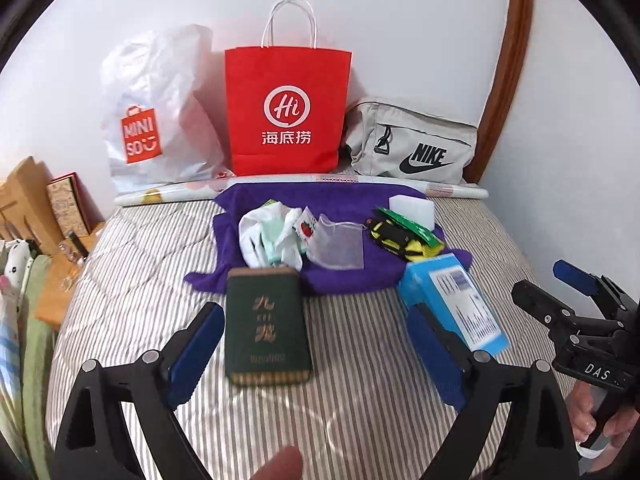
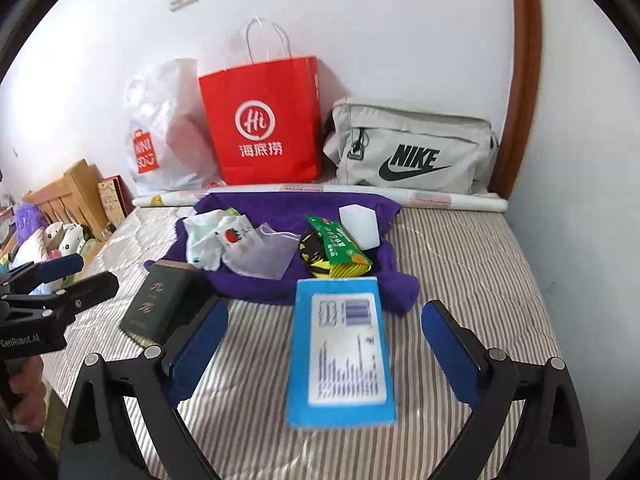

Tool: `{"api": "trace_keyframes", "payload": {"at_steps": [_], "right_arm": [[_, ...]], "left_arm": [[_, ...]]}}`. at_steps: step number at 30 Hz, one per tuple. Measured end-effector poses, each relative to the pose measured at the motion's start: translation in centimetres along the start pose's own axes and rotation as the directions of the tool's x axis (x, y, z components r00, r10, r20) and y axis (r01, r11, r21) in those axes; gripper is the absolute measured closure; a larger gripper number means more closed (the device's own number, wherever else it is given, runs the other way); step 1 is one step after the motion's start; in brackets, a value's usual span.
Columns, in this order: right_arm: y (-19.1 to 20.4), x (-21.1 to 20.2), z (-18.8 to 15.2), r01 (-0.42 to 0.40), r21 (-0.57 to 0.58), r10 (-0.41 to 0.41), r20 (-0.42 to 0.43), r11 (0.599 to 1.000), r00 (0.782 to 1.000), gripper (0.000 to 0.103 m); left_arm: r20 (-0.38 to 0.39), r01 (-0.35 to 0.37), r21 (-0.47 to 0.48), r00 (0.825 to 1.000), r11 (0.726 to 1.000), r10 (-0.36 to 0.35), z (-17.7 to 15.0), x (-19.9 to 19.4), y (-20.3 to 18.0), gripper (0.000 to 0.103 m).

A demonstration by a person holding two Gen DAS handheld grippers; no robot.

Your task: Organize soft objects

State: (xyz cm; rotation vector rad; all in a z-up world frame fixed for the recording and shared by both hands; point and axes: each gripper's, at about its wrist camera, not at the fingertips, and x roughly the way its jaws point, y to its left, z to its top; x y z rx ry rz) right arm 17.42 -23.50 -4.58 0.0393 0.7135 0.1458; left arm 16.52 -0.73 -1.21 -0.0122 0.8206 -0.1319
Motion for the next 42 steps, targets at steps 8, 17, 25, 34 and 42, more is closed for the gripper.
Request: {"api": "trace_keyframes", "payload": {"at_steps": [8, 17, 25, 34, 42], "right_arm": [[1.7, -4.7, -3.8, 0.017, -0.015, -0.016, 0.031, 1.0, 0.999, 0.001], [1.6, -7.8, -7.5, 0.05, 0.003, -0.05, 0.054, 0.999, 0.997, 0.001], [0.4, -10.9, -9.3, 0.027, 0.062, -0.032, 0.086, 0.998, 0.996, 0.001], [0.7, -12.9, -10.3, 0.027, 0.045, -0.031, 0.096, 0.999, 0.995, 0.001], [1.4, -14.1, -10.4, 0.029, 0.028, -0.032, 0.109, 0.999, 0.994, 0.001]], "left_arm": [[0.047, -0.013, -0.028, 0.999, 1.0, 0.014, -4.3, -4.6, -0.3, 0.01], [0.07, -0.065, -0.044, 0.995, 0.997, 0.068, -7.8, -7.1, -0.4, 0.01], [0.102, -0.077, -0.018, 0.992, 0.997, 0.079, -9.5, -9.2, -1.8, 0.01], [0.136, -0.071, -0.004, 0.988, 0.997, 0.071, -9.9, -11.2, -2.7, 0.01], [0.145, -0.076, -0.003, 0.987, 0.997, 0.076, -10.0, -11.8, -2.8, 0.01]]}}
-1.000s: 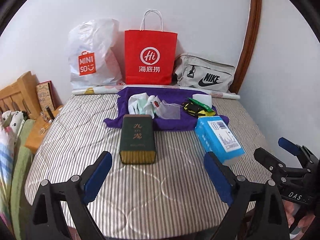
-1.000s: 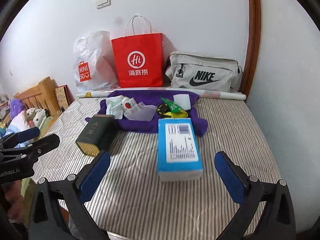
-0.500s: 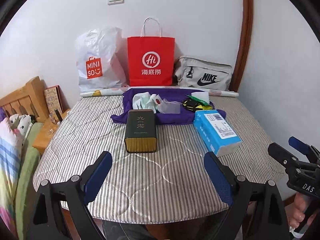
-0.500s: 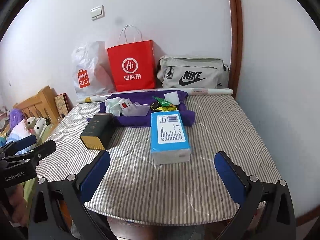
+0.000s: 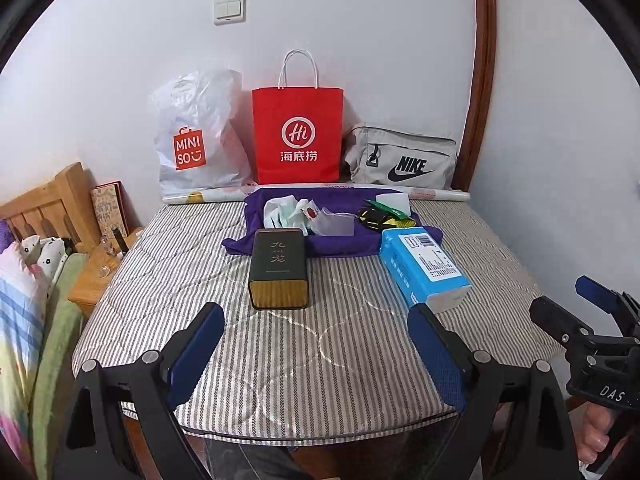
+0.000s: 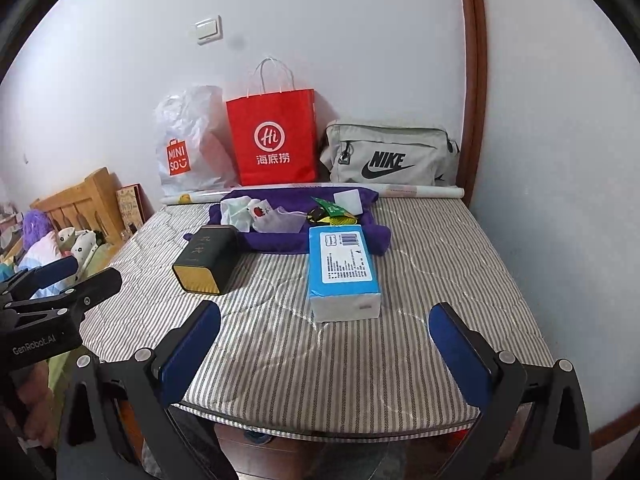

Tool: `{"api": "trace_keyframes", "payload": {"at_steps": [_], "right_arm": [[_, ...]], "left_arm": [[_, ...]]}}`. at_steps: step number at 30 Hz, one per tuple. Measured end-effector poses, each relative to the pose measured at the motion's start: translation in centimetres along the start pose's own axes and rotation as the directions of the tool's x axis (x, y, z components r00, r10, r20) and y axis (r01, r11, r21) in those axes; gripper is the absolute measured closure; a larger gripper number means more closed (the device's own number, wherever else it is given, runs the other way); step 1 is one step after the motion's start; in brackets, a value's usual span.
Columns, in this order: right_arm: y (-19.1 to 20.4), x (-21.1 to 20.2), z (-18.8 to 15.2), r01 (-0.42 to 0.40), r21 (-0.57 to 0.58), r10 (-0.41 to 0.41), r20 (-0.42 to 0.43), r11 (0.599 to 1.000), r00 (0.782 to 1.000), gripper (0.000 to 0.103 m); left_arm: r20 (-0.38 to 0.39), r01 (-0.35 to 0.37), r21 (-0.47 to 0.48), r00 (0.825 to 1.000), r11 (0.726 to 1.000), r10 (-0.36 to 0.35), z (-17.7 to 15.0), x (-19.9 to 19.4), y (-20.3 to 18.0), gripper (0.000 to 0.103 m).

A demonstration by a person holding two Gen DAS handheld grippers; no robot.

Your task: Organize soft objects

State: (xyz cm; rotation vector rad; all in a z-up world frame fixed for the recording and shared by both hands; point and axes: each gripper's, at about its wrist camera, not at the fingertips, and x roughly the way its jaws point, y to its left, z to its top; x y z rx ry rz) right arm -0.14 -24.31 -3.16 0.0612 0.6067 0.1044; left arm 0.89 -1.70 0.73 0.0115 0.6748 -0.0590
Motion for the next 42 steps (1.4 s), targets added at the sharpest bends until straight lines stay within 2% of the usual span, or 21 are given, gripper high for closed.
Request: {"api": "trace_keyframes", "payload": {"at_steps": [42], "right_arm": [[1.0, -0.66, 0.02, -0.006, -0.02, 0.006, 0.014, 1.0, 1.0, 0.001]], "left_arm": [[-0.009, -0.008, -0.012, 1.0, 1.0, 0.008, -0.18, 0.02, 0.61, 0.01]]}}
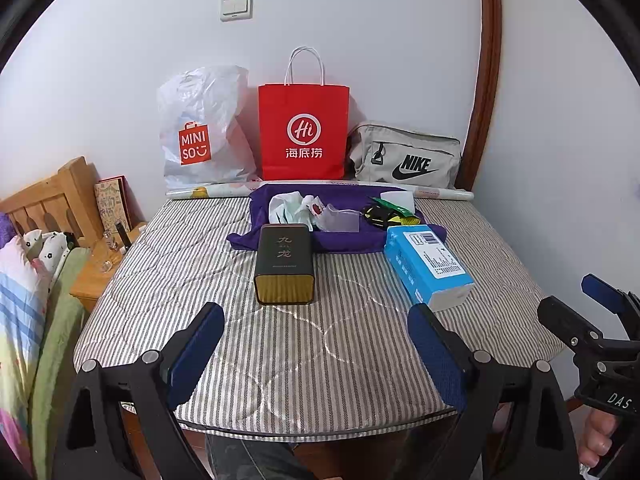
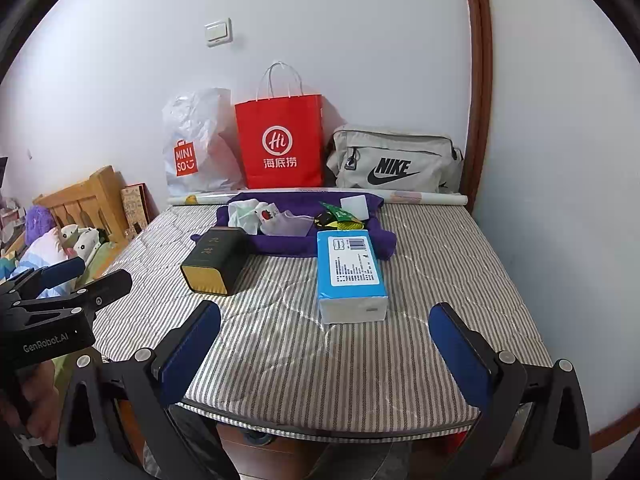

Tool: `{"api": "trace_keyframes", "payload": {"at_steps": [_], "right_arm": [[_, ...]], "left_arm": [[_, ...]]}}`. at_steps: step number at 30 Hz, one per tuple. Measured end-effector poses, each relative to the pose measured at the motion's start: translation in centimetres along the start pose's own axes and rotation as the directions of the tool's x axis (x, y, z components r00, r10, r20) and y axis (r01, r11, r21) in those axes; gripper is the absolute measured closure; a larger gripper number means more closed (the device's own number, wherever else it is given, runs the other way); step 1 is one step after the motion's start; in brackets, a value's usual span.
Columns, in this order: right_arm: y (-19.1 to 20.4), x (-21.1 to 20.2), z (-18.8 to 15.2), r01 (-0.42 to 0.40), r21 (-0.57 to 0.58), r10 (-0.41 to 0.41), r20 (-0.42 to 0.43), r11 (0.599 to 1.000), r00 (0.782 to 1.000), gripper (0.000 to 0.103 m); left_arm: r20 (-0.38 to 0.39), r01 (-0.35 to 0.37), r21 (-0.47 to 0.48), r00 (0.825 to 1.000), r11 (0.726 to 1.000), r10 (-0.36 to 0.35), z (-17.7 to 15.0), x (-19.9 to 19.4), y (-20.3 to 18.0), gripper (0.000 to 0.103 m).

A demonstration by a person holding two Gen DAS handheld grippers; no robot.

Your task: Organize soft objects

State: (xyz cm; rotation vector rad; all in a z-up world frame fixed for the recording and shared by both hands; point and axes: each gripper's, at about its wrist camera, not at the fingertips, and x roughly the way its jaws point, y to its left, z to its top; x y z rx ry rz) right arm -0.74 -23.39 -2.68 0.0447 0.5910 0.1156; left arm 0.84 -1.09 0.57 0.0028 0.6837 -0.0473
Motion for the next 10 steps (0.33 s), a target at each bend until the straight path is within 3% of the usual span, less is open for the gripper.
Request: {"api": "trace_keyframes", "payload": {"at_steps": [10], "right_arm": [[0.17, -0.15, 0.03, -0.001, -0.002, 0.001, 0.002, 1.0, 1.0, 0.001]], "left_arm": [[0.009, 0.003, 0.004, 1.0, 1.0, -0.003, -0.12, -0.11, -0.03, 0.01]]}}
